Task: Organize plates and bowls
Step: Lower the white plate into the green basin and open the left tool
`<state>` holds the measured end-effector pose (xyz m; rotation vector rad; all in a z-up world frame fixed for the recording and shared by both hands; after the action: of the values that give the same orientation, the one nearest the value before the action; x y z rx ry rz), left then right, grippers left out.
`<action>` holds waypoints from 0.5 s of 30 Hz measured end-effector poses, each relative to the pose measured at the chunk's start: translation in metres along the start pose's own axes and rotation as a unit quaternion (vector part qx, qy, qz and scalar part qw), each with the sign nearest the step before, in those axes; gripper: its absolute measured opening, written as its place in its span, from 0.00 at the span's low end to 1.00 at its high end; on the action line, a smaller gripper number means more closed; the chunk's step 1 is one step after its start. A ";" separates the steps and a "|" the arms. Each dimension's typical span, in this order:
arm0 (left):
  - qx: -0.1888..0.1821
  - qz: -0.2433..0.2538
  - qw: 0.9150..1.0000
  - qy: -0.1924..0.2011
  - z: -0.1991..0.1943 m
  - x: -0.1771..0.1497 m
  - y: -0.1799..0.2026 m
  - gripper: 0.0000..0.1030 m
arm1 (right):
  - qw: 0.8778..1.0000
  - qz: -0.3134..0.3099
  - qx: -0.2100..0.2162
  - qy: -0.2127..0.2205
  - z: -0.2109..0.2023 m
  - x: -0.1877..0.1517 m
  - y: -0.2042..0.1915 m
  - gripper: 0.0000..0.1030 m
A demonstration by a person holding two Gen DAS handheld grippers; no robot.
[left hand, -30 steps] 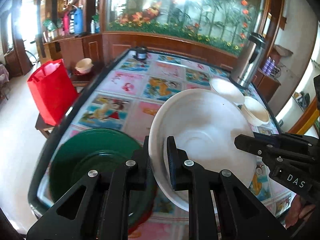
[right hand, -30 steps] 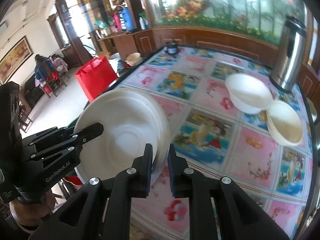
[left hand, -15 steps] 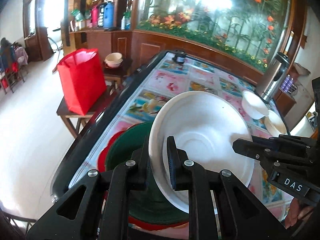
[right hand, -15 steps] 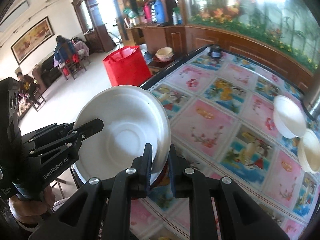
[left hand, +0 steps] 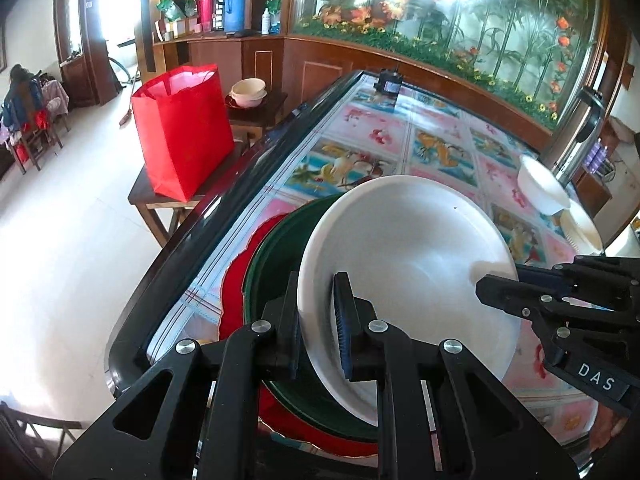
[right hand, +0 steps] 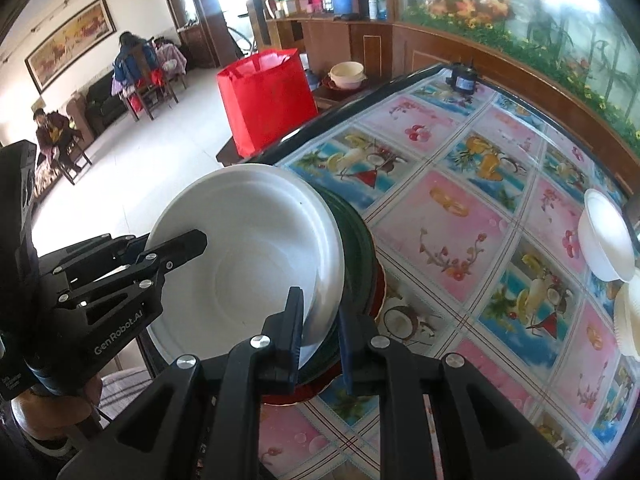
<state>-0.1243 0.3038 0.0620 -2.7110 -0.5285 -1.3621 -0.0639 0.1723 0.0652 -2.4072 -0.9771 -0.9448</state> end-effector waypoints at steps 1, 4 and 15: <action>0.005 0.003 1.000 0.000 0.001 -0.003 0.000 0.14 | 1.000 -0.001 -0.001 -0.003 0.002 -0.002 0.000 0.17; 0.009 0.006 1.000 -0.006 0.006 -0.009 -0.002 0.15 | 1.000 0.001 0.002 -0.010 0.006 -0.006 -0.002 0.17; 0.010 0.012 1.000 -0.009 0.013 -0.014 0.000 0.15 | 1.000 0.013 0.007 -0.017 0.011 -0.008 -0.003 0.26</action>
<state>-0.1223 0.3022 0.0433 -2.7069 -0.5057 -1.3206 -0.0656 0.1771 0.0527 -2.4258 -0.9580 -0.8869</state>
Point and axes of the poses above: each gripper's, at about its wrist camera, not at the fingertips, and z roughly the way its jaws point, y to its right, x to its top, the point moved 3 cm from there along z, roughly the way its jaws point, and after that the axes turned 13 degrees about y, right-handed, at the moved point
